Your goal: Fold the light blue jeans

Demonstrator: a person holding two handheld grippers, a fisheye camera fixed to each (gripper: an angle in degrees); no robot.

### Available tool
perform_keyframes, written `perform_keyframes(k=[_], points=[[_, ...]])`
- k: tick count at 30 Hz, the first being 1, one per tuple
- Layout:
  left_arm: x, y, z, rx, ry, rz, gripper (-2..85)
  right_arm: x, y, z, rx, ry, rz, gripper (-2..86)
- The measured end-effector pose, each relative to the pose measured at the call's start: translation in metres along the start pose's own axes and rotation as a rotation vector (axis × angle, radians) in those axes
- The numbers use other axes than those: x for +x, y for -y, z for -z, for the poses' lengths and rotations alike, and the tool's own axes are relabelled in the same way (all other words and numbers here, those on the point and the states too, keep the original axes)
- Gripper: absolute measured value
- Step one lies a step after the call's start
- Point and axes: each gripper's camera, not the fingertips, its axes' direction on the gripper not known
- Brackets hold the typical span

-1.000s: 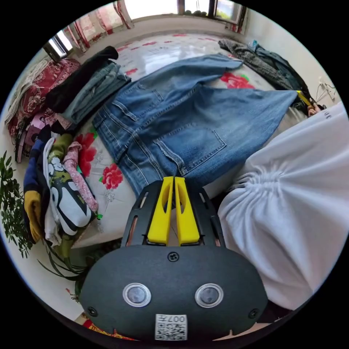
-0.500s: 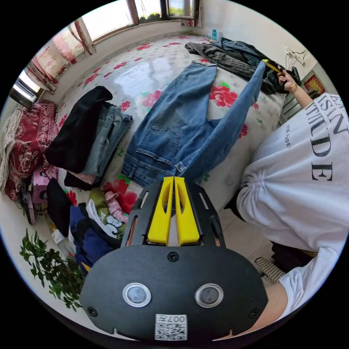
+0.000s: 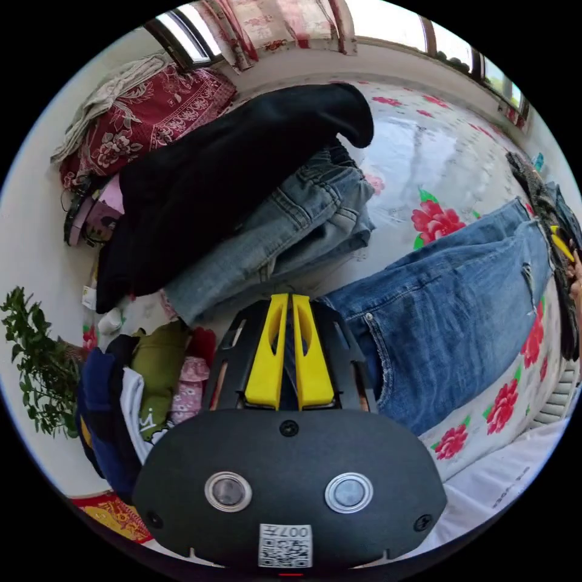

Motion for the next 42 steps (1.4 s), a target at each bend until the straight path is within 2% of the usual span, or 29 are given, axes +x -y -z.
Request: perform_keyframes(k=[2,5,10,11,13,14,15,18,21,25,28,30,33,35,38,42], points=[[0.009,-0.025,0.002,0.064,-0.100,-0.103,8.9,0.016,-0.013,-0.005,-0.003,-0.028,0.017,7.9],[0.022,-0.035,-0.008,0.047,-0.109,-0.222,12.1,0.009,-0.002,-0.019,-0.046,-0.070,0.100,8.9],[0.047,-0.031,-0.053,-0.038,-0.028,-0.305,9.8,-0.047,0.042,-0.078,-0.147,-0.096,0.237,10.4],[0.049,-0.039,-0.052,0.040,-0.036,-0.296,8.6,-0.051,0.044,-0.087,-0.162,-0.112,0.245,10.3],[0.052,-0.049,-0.052,0.083,-0.029,-0.253,7.1,-0.057,0.043,-0.126,-0.259,-0.229,0.241,9.3],[0.057,-0.052,-0.050,0.083,0.004,-0.257,5.9,-0.063,0.040,-0.122,-0.179,-0.271,0.275,9.0],[0.061,-0.052,-0.048,0.073,0.019,-0.268,4.6,-0.067,0.034,-0.129,-0.185,-0.308,0.314,7.8],[0.076,-0.052,-0.031,0.063,0.068,-0.290,0.8,-0.060,0.033,-0.120,-0.177,-0.244,0.301,3.9],[0.071,-0.061,0.005,0.147,0.047,-0.252,0.0,-0.048,0.026,-0.079,-0.017,-0.143,0.252,1.3],[0.057,-0.081,0.056,0.231,0.033,-0.186,-0.1,-0.078,0.013,-0.030,0.163,-0.185,0.359,0.6],[0.044,-0.083,0.067,0.250,0.089,-0.148,0.4,-0.109,0.025,-0.032,0.174,-0.230,0.431,0.9],[0.032,-0.069,0.046,0.198,0.039,-0.113,1.4,-0.116,0.038,-0.056,0.100,-0.259,0.418,1.6],[0.025,-0.039,-0.032,0.016,-0.034,-0.085,4.3,-0.094,0.050,-0.097,-0.094,-0.313,0.293,3.0],[0.029,-0.031,-0.070,-0.033,-0.035,-0.119,4.6,-0.072,0.042,-0.083,-0.061,-0.254,0.251,3.7],[0.031,-0.029,-0.074,-0.019,0.002,-0.105,4.2,-0.014,0.026,-0.034,0.056,-0.191,0.178,4.5],[0.031,-0.043,-0.075,0.035,0.031,-0.078,4.7,0.102,0.005,0.009,0.069,-0.033,-0.050,6.2]])
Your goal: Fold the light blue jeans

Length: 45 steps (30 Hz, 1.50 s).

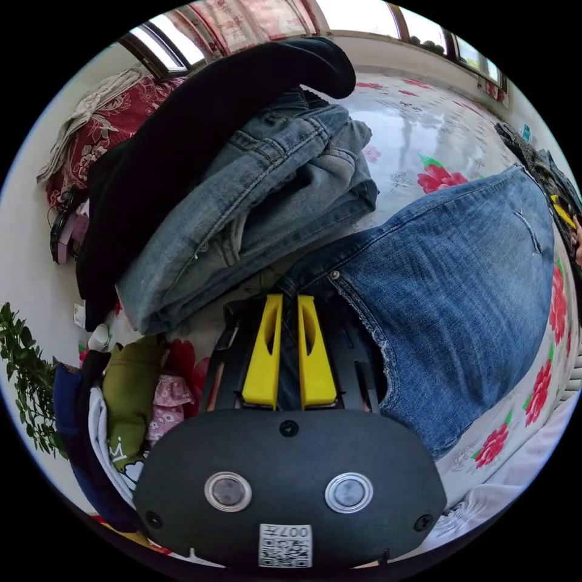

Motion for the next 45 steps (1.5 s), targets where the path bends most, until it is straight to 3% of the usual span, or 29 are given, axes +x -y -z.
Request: perform_keyframes(k=[5,7,11,15,21,24,26,29,33,37,40,43,45], points=[[-0.030,-0.023,0.035,0.054,-0.026,0.230,2.2,0.086,-0.013,-0.011,-0.079,0.244,-0.190,8.1],[-0.049,-0.046,0.055,0.117,-0.086,0.360,0.3,0.102,-0.017,-0.012,0.042,0.321,-0.235,8.3],[-0.073,-0.109,0.081,0.181,-0.268,0.527,-0.2,0.115,-0.008,-0.028,0.108,0.411,-0.328,6.8],[-0.080,-0.154,0.078,0.081,-0.367,0.580,1.3,0.154,-0.014,-0.052,0.136,0.741,-0.695,2.8],[-0.095,-0.215,0.048,-0.015,-0.547,0.713,7.2,0.147,-0.019,0.048,0.257,0.584,-0.450,0.6],[-0.093,-0.223,0.028,-0.025,-0.631,0.715,8.9,0.183,-0.061,0.075,0.256,0.401,-0.586,0.3],[-0.095,-0.222,0.009,-0.035,-0.676,0.722,9.9,0.199,-0.076,0.083,0.253,0.405,-0.688,0.2],[-0.109,-0.221,-0.002,-0.024,-0.689,0.753,10.3,0.148,-0.049,0.108,0.263,0.374,-0.480,0.1],[-0.128,-0.223,-0.012,0.024,-0.729,0.775,11.7,-0.031,-0.024,0.138,0.200,0.297,0.215,0.3],[-0.148,-0.221,-0.033,0.061,-0.811,0.822,14.2,-0.199,-0.112,0.120,0.053,0.188,0.839,1.0],[-0.159,-0.216,-0.050,0.101,-0.861,0.850,15.2,-0.264,-0.194,0.060,-0.187,0.178,1.057,2.4],[-0.167,-0.213,-0.068,0.124,-0.896,0.891,14.4,-0.294,-0.260,-0.001,-0.459,0.101,1.137,4.0],[-0.171,-0.210,-0.075,0.139,-0.925,0.908,13.9,-0.307,-0.280,-0.004,-0.454,0.077,1.166,5.0]])
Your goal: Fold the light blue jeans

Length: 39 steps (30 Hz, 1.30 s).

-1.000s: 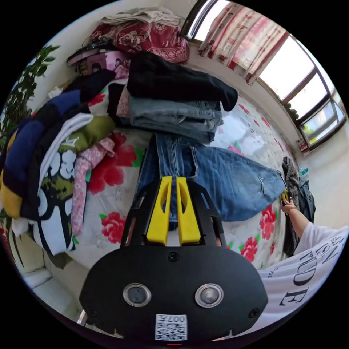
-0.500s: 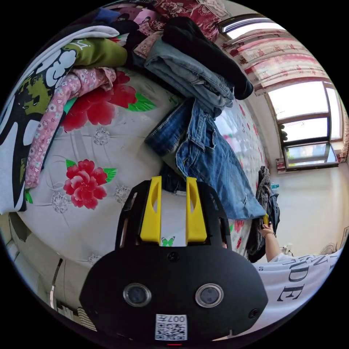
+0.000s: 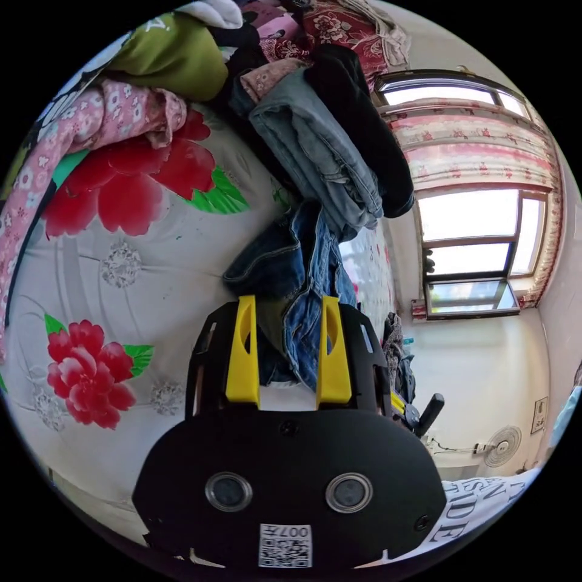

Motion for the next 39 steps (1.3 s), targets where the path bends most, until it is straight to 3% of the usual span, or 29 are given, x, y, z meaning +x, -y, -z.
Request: perform_keyframes(k=[7,12,16,18,23,27,30,35,39], points=[[-0.021,0.010,-0.003,0.018,-0.056,0.042,10.2,-0.044,0.064,-0.016,-0.032,-0.126,0.203,9.4],[-0.035,0.009,-0.003,0.024,-0.098,0.107,6.4,-0.017,0.113,-0.017,0.076,0.042,0.059,9.0],[-0.037,0.010,-0.004,0.022,-0.109,0.100,5.9,-0.018,0.129,-0.088,-0.225,-0.011,0.137,7.5],[-0.039,0.011,-0.004,0.017,-0.121,0.109,5.7,-0.018,0.125,-0.071,-0.134,-0.076,0.161,6.5],[-0.036,0.010,-0.005,0.013,-0.122,0.092,5.6,-0.011,0.109,0.005,0.052,0.070,0.234,5.5],[-0.033,0.007,-0.008,0.024,-0.124,0.084,5.5,-0.014,0.110,-0.032,-0.061,0.193,0.203,6.2],[-0.031,0.002,-0.010,0.037,-0.137,0.110,5.6,-0.025,0.104,-0.079,-0.187,0.151,0.149,7.2],[-0.009,0.000,-0.007,0.010,-0.080,0.029,5.4,-0.012,0.074,-0.020,0.015,0.070,0.038,9.2],[-0.001,0.001,-0.015,-0.012,-0.073,0.036,5.3,0.044,0.014,0.019,0.056,-0.183,-0.138,9.7]])
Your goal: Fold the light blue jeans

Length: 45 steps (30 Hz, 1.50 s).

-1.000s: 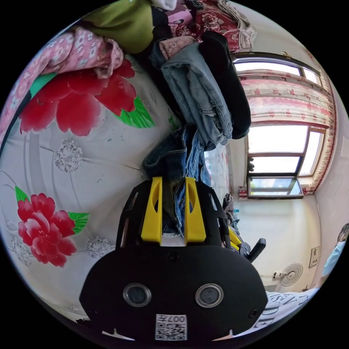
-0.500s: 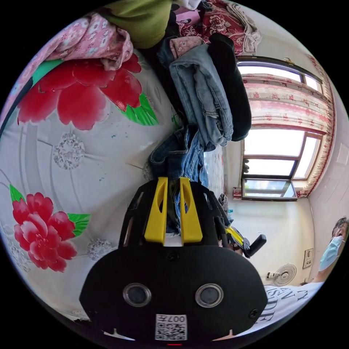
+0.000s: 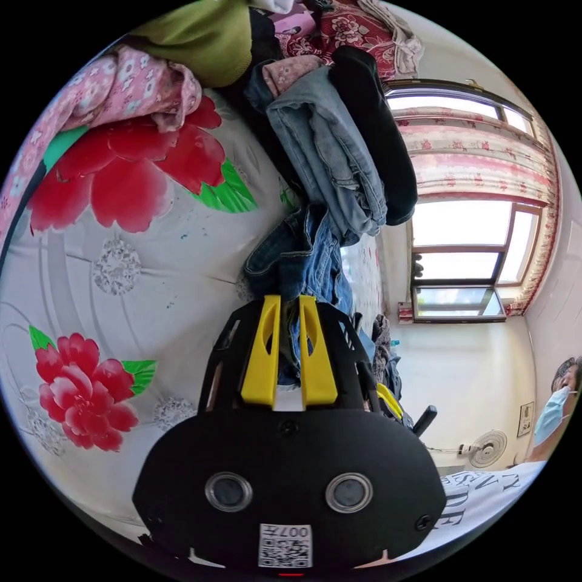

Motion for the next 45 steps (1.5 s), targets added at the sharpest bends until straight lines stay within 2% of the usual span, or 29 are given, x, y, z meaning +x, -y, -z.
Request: perform_keyframes(k=[4,8,11,13,15,16,17,20,22,24,26,28,30,35,42,45], points=[[0.018,-0.016,0.002,0.026,0.028,-0.007,5.8,0.041,-0.041,-0.009,-0.147,-0.097,-0.019,9.9],[0.051,-0.055,0.016,0.018,0.166,-0.094,5.6,0.036,-0.032,0.005,-0.043,-0.035,0.025,9.9],[0.094,-0.077,0.011,-0.010,0.288,-0.241,4.9,-0.002,0.000,0.001,0.027,0.111,0.179,10.2],[0.119,-0.083,0.003,-0.011,0.316,-0.315,5.2,-0.043,0.024,-0.030,-0.062,0.153,0.346,10.0],[0.141,-0.086,-0.009,-0.016,0.332,-0.377,5.6,-0.059,0.031,-0.059,-0.149,0.063,0.403,8.8],[0.150,-0.087,-0.018,-0.030,0.330,-0.392,5.9,-0.057,0.031,-0.068,-0.159,-0.038,0.405,7.8],[0.157,-0.086,-0.027,-0.044,0.332,-0.403,5.6,-0.052,0.031,-0.065,-0.134,-0.053,0.401,7.2],[0.167,-0.086,-0.050,-0.077,0.476,-0.441,1.5,0.030,0.024,-0.001,0.086,-0.019,0.096,5.2],[0.172,-0.084,-0.065,-0.122,0.609,-0.448,-0.1,0.129,-0.021,0.059,0.278,-0.008,-0.288,4.9],[0.180,-0.086,-0.077,-0.153,0.674,-0.482,-0.6,0.198,-0.077,0.086,0.386,0.000,-0.560,5.3],[0.191,-0.090,-0.090,-0.168,0.716,-0.522,-0.8,0.258,-0.139,0.089,0.412,0.005,-0.816,6.3],[0.195,-0.093,-0.093,-0.162,0.714,-0.509,-0.9,0.309,-0.218,0.079,0.340,-0.053,-1.099,7.1],[0.201,-0.095,-0.091,-0.157,0.696,-0.482,-0.9,0.322,-0.259,0.078,0.333,-0.052,-1.194,7.7],[0.252,-0.119,-0.068,-0.096,0.675,-0.620,0.5,0.321,-0.275,0.066,0.268,-0.043,-1.124,8.1],[0.334,-0.096,-0.118,-0.075,0.635,-0.958,6.7,0.342,-0.149,0.017,0.059,-0.151,-0.691,8.8],[0.350,-0.073,-0.171,-0.135,0.691,-1.057,8.0,0.362,-0.106,-0.007,-0.015,-0.256,-0.619,8.9]])
